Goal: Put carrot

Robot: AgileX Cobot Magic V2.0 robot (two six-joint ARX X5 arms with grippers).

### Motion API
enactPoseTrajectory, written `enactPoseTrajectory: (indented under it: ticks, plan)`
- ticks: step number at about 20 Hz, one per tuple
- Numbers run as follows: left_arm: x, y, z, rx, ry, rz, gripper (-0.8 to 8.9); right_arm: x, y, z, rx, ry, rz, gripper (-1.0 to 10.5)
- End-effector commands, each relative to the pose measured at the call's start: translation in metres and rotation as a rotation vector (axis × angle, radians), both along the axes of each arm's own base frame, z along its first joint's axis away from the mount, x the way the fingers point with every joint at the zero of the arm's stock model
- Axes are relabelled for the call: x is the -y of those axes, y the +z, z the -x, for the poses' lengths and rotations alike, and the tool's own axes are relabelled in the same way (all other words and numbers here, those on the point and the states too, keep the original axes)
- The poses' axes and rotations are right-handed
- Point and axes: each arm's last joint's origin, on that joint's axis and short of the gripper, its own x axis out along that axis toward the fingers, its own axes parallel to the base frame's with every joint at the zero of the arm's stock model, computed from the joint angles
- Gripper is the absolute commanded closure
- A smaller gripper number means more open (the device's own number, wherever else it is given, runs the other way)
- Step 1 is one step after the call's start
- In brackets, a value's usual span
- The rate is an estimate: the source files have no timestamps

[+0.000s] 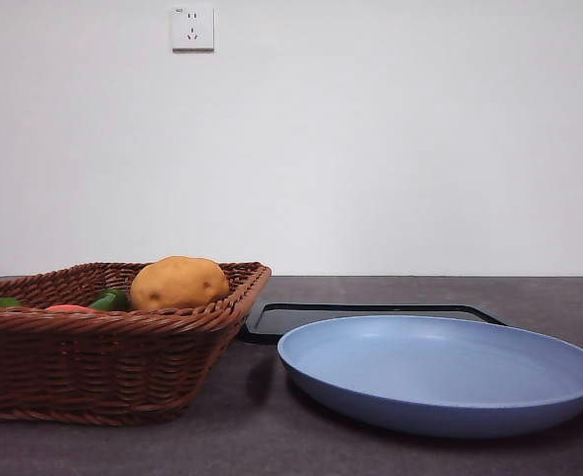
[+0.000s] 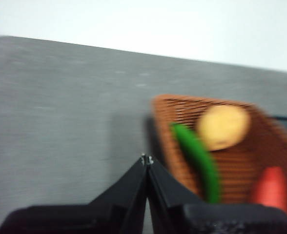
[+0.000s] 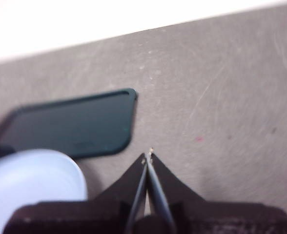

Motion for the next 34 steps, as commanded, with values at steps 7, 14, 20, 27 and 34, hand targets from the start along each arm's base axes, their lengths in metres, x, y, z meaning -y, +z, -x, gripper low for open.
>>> enactPoseTrajectory:
  ticks: [7, 14, 20, 27, 34]
  plan:
    - [0.004, 0.006, 0.001, -0.032, -0.118, 0.189, 8.07, -0.004, 0.004, 0.000, -0.020, 0.087, -0.313, 9.4]
    - [0.005, 0.054, -0.009, -0.124, -0.125, 0.181, 8.07, -0.006, 0.036, -0.006, -0.213, 0.098, -0.302, 9.4]
    - [0.010, 0.080, -0.041, -0.234, -0.295, 0.099, 8.07, -0.010, 0.059, -0.029, -0.415, 0.154, -0.210, 9.4]
    - [0.023, 0.088, -0.075, -0.498, -0.503, 0.068, 8.07, -0.018, 0.047, -0.059, -0.702, 0.330, -0.162, 9.3]
    - [0.033, 0.085, -0.079, -0.522, -0.602, 0.070, 5.69, -0.023, 0.024, -0.083, -0.804, 0.385, -0.217, 7.5]
